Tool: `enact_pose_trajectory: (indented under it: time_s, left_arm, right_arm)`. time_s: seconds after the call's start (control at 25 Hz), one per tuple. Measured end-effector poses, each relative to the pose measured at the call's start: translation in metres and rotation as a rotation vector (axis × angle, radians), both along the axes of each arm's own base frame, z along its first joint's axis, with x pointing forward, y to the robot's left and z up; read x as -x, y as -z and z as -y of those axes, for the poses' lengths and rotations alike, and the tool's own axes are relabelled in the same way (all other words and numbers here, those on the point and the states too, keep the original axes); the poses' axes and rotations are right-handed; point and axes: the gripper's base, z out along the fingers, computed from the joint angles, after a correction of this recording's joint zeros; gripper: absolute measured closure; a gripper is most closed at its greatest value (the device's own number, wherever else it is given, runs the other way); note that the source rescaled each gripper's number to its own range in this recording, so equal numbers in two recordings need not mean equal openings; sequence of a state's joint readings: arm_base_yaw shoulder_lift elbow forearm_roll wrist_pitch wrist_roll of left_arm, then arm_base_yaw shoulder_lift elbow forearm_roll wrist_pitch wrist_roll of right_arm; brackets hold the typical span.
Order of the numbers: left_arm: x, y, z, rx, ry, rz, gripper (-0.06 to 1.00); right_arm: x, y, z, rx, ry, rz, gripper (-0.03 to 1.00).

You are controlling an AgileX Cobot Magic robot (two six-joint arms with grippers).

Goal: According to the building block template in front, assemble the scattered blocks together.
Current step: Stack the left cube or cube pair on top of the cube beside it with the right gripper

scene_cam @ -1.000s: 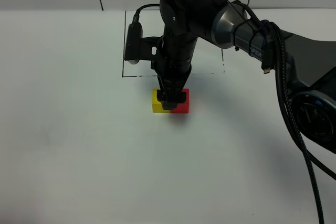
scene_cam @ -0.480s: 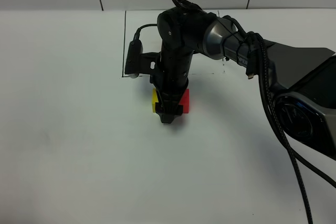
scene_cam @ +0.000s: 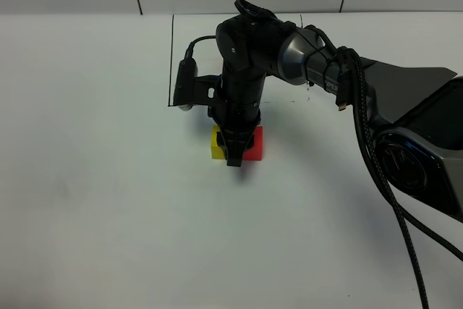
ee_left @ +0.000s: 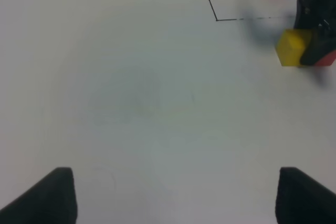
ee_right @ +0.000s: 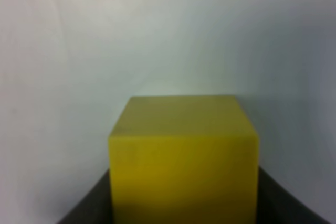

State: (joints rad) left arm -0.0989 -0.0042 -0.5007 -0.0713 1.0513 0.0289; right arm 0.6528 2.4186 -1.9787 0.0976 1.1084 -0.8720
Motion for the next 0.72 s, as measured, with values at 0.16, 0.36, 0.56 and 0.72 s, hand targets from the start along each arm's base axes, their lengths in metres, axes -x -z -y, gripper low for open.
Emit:
enact_pose_trajectory:
  time_s: [0.16, 0.36, 0.56, 0.72]
  left_arm:
    - [0.0, 0.0, 0.0, 0.0, 0.0, 0.0, 0.31]
    - [0.0, 0.0, 0.0, 0.0, 0.0, 0.0, 0.31]
    - [0.0, 0.0, 0.0, 0.0, 0.0, 0.0, 0.31]
    - [0.0, 0.0, 0.0, 0.0, 0.0, 0.0, 0.31]
  right_arm:
    - [-0.001, 0.0, -0.001, -0.011, 0.126, -0.009, 0.97]
    - [-0.001, -0.007, -0.001, -0.04, 0.44, -0.037, 0.97]
    - [-0.001, -0.016, -0.001, -0.079, 0.928, -0.103, 0.97]
    - [-0.002, -0.016, 0.002, -0.082, 1.237, -0.126, 0.97]
